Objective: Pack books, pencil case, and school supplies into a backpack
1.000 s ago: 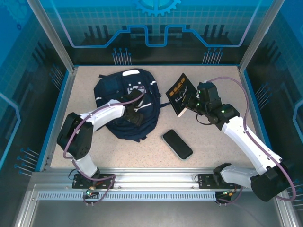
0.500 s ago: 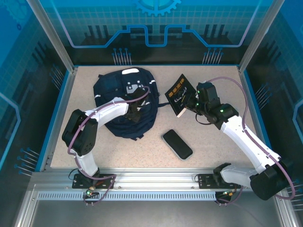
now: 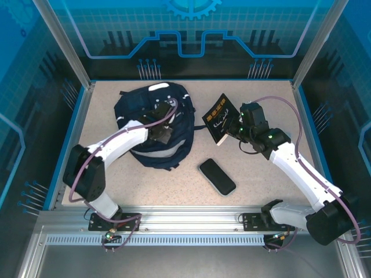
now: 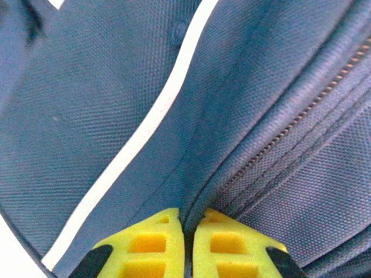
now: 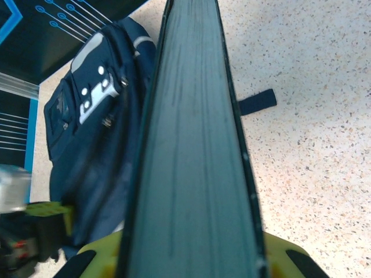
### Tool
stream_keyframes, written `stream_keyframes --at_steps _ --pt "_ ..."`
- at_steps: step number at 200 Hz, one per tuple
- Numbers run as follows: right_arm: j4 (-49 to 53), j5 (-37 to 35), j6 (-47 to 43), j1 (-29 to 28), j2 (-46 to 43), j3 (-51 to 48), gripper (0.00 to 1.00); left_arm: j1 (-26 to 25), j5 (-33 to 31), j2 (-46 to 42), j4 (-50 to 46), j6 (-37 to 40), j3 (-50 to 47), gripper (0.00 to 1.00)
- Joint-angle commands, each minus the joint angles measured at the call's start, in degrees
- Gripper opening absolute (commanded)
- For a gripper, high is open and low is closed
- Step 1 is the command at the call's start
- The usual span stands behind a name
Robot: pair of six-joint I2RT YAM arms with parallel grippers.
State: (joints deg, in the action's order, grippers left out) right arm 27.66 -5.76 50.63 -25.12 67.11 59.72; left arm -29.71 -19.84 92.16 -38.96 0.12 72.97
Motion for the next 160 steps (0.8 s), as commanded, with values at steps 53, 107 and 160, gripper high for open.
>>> stream_keyframes --at_steps 53,107,160 --pt "-10.66 15.53 -2.06 2.45 -5.9 -7.17 0.1 0.35 0.63 -10.57 13.36 -4.38 3.76 0.0" --pt "-28.84 29.32 8.07 0.56 -0.44 -15.71 0.1 0.31 3.7 -9.99 17.96 -7.55 4.95 0.0" --pt "-40.91 30.58 13.95 -4.11 10.76 -12.73 0.11 0.3 3.76 -10.25 17.15 -8.08 5.08 0.0"
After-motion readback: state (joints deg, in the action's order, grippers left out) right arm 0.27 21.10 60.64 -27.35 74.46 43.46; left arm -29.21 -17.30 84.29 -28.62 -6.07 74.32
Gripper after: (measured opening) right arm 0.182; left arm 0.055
